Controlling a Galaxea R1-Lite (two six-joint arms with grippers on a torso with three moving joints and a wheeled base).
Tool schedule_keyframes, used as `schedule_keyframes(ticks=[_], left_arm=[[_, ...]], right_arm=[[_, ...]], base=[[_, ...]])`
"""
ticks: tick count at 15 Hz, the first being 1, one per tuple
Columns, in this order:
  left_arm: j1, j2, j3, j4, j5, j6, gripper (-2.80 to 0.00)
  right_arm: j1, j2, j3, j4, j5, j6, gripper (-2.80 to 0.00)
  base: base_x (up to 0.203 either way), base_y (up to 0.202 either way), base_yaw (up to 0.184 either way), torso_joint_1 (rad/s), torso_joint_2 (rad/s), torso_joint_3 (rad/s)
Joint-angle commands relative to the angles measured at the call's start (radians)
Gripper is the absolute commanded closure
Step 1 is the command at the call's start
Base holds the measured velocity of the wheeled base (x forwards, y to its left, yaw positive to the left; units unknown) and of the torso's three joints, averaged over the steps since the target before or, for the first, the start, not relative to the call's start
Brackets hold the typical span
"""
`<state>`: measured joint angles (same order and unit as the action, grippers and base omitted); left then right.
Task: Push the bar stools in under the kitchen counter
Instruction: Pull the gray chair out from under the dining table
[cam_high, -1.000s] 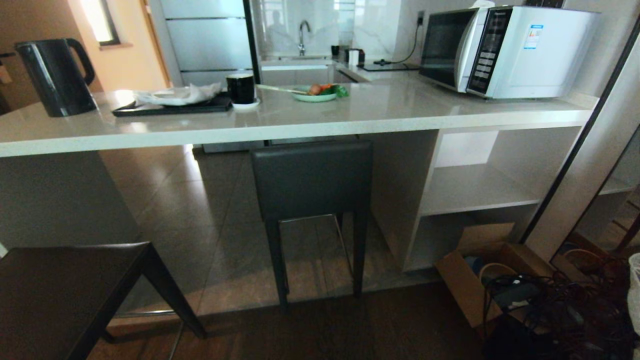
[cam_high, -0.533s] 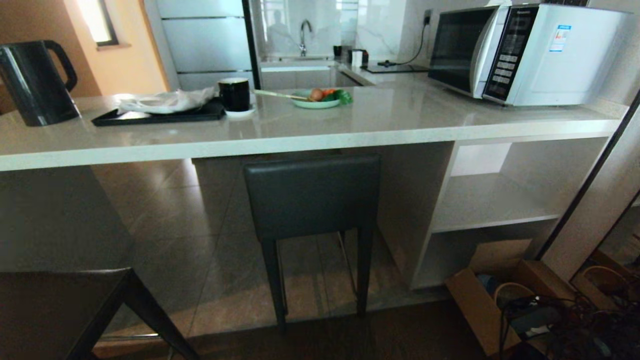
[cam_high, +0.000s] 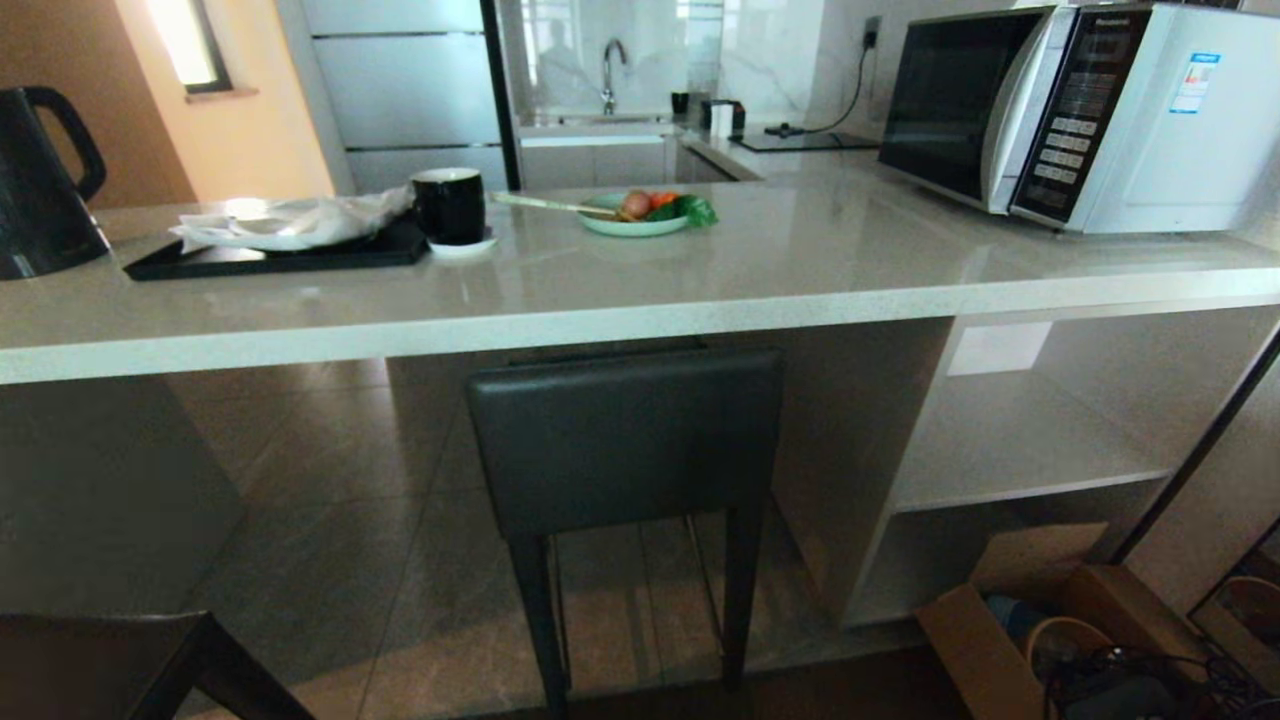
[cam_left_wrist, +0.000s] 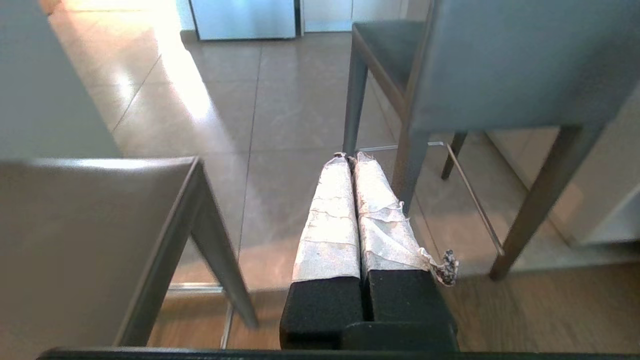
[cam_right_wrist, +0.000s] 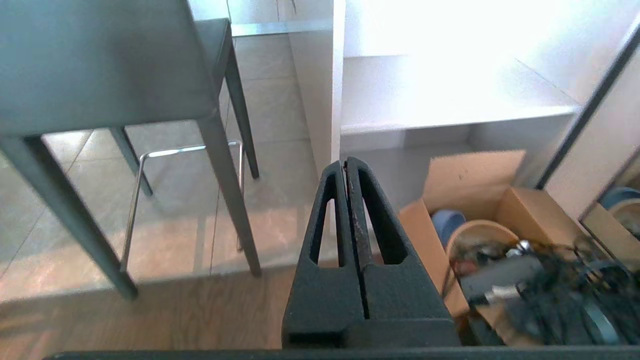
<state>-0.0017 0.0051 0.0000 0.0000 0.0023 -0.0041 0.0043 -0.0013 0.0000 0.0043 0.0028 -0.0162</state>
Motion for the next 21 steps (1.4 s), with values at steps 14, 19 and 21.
schedule_keyframes(ticks=[14,19,21], left_arm=[[0.000,0.001,0.002,0.000,0.001,0.000,0.00],[0.000,-0.001,0.002,0.000,0.001,0.000,0.00],[0.000,-0.001,0.002,0.000,0.001,0.000,0.00]], right_arm=[[0.000,0.001,0.000,0.000,0.019,-0.036,0.00],[0.000,0.001,0.000,-0.001,0.016,-0.031,0.00],[0.000,0.001,0.000,-0.001,0.017,-0.031,0.00]], base=[[0.194,0.000,0.002,0.002,0.00,0.002],[0.061,0.000,0.000,0.001,0.00,0.001],[0.000,0.000,0.000,0.000,0.00,0.000]])
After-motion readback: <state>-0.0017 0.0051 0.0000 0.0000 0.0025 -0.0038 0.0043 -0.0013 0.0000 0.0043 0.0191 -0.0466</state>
